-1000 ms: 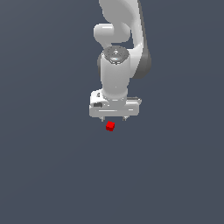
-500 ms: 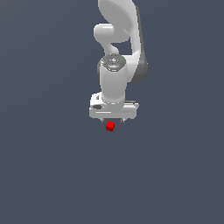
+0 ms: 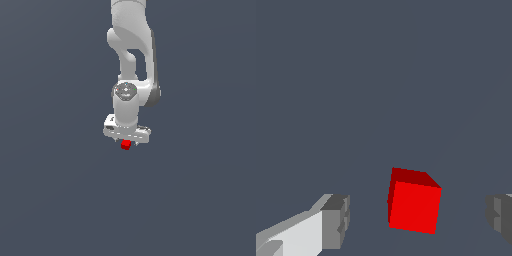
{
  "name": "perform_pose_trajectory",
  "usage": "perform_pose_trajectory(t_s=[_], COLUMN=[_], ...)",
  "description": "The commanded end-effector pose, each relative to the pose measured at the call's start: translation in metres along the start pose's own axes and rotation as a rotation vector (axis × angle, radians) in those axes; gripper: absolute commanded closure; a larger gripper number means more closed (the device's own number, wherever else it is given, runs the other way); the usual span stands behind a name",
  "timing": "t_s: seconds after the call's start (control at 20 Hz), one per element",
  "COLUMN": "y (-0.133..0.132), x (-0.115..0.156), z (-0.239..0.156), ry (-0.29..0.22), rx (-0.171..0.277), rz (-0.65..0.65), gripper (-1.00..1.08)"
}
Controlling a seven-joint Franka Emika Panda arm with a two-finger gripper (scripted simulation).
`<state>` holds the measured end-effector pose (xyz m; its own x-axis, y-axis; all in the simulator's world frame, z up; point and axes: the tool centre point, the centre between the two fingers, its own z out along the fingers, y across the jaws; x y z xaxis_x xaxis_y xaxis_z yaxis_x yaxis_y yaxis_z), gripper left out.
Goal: Pick up the red cube and move it to a goal position.
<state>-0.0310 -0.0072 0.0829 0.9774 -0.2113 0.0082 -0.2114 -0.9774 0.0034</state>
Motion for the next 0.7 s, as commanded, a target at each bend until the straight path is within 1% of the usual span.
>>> perform_pose_trajectory(t_s=[0.0,0.3,0.6,0.65], y=[0.003,0.007,0.008,0.008], x=[-0.007,-0.019,-0.023,-0.023], z=[0.020,0.051,0.062,0.062], ry=[-0.002,-0.006,-0.008,-0.008], rx=[0.000,0.000,0.001,0.001], rz=[0.050,0.128,0.154,0.154], gripper=[-0.92,-0.92,-0.92,1.08])
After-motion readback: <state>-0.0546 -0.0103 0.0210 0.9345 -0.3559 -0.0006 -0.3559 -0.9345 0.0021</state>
